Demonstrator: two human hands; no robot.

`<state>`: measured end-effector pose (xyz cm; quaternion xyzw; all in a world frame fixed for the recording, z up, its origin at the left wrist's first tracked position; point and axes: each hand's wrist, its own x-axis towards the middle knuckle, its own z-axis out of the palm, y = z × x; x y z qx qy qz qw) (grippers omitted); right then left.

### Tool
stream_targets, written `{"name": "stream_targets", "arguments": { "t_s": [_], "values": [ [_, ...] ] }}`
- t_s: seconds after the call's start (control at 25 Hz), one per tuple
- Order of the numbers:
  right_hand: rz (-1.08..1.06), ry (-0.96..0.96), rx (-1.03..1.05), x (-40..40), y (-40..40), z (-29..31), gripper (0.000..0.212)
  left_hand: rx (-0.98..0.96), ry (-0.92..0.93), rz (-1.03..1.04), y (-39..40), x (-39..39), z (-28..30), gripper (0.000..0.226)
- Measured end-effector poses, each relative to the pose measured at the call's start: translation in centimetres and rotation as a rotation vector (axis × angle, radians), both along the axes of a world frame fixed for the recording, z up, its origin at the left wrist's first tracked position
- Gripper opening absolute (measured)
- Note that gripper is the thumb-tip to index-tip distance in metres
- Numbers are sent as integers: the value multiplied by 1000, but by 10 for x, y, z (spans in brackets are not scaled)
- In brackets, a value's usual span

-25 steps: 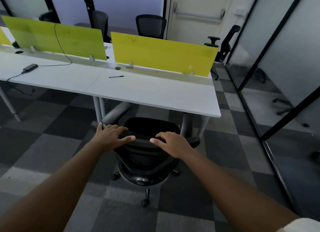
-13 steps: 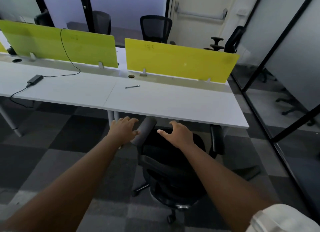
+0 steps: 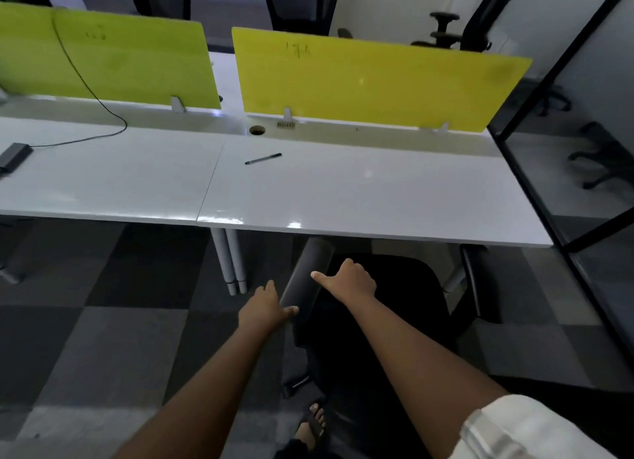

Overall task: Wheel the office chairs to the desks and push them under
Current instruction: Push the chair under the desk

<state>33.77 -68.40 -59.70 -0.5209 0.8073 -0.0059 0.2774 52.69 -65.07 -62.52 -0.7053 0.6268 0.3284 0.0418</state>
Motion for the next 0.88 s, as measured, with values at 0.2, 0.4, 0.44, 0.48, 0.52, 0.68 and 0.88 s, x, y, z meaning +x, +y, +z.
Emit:
{"name": "stream_targets", "arguments": {
  "t_s": [0.2,0.4,0.44,0.48,0.52,0.68,0.88],
  "values": [
    [-168,-49,58,33,-56,-71,108,104,104,-40,-36,-5,-71,106],
    [-273,-47,52,53,-100,-103,131,14,313,64,-36,-14,-104,115],
    [-285,-34,44,57,-103,-106,131,13,342,79,-35,-14,-108,115],
    [-294,-23,38,60,-104,-109,131,12,363,89,-33,-13,-110,114],
    [-300,-10,32,63,-105,-111,131,13,373,91,-34,-11,-112,114],
    [-252,39,24,64,-109,-114,130,48,411,122,-31,-11,-114,112],
    [-29,78,56,70,-115,-116,135,-21,481,277,-4,-29,-110,108]
  ]
}}
